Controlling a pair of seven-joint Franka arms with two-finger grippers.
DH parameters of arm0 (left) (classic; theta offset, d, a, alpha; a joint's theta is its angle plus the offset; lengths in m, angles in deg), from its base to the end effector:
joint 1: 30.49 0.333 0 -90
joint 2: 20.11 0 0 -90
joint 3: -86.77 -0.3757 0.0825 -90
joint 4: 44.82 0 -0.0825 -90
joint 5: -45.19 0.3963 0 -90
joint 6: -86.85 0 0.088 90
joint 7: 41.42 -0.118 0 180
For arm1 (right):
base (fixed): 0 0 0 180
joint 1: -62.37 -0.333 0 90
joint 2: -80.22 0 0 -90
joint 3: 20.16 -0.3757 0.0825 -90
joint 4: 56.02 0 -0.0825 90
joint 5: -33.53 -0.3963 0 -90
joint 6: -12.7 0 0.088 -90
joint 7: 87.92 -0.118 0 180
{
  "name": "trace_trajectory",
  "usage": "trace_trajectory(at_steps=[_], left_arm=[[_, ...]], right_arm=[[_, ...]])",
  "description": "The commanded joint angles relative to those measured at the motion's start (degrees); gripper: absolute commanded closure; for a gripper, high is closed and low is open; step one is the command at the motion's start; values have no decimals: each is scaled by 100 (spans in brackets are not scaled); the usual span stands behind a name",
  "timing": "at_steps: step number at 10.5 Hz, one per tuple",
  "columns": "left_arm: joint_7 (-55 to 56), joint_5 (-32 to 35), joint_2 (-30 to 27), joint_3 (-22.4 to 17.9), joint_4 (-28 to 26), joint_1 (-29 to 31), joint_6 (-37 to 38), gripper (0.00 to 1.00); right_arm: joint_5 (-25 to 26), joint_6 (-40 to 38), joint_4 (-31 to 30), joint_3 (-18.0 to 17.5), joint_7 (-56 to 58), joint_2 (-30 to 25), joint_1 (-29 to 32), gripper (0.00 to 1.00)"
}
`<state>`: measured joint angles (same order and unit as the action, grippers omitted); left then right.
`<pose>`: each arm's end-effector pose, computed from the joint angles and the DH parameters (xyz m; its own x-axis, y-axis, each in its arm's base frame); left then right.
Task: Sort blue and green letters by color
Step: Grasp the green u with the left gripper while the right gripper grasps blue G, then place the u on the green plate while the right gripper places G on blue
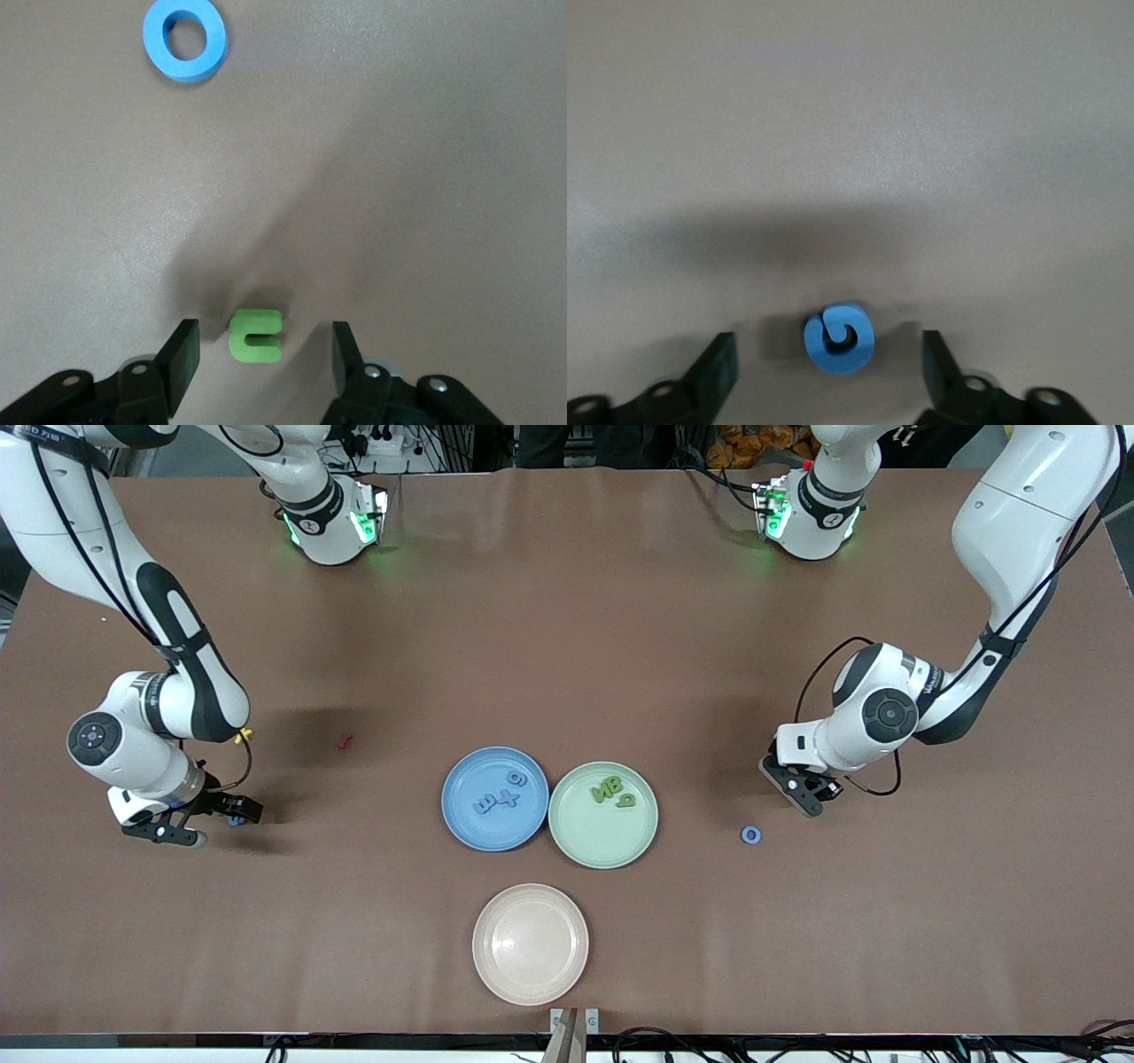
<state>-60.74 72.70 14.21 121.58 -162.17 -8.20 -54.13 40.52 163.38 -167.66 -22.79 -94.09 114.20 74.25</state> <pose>0.6088 -0.1186 0.2149 0.6475 -0.7621 -0.0072 -0.7609 -0.6469 0.0500 0.6596 -0.1072 0.2085 0.9809 -0.1712 0.0919 -0.1749 -0.9840 0.0336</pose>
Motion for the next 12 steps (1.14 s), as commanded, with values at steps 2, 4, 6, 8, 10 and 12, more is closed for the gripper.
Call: trace_trajectory(at_steps=[2, 4, 6, 8, 10, 12], left_arm=[[51, 132, 21, 17, 19, 3, 53, 38], [60, 133, 48, 8, 36, 3, 53, 41], [60, 133, 65, 0, 45, 3, 53, 44], [60, 133, 92, -1, 54, 3, 53, 50], [60, 141, 101, -18, 54, 3, 44, 54], [60, 141, 136, -36, 54, 3, 35, 55]], right_arm=[[74, 172, -15, -107, 3, 65, 131, 86], [74, 198, -15, -89, 2, 65, 140, 92], [74, 129, 54, -89, -76, 30, 114, 100], [-4, -325, 160, -80, -478, -267, -279, 100], [-40, -724, 195, 7, -1172, -549, -955, 100], [-468, -724, 230, 34, -1517, -647, -1562, 100]])
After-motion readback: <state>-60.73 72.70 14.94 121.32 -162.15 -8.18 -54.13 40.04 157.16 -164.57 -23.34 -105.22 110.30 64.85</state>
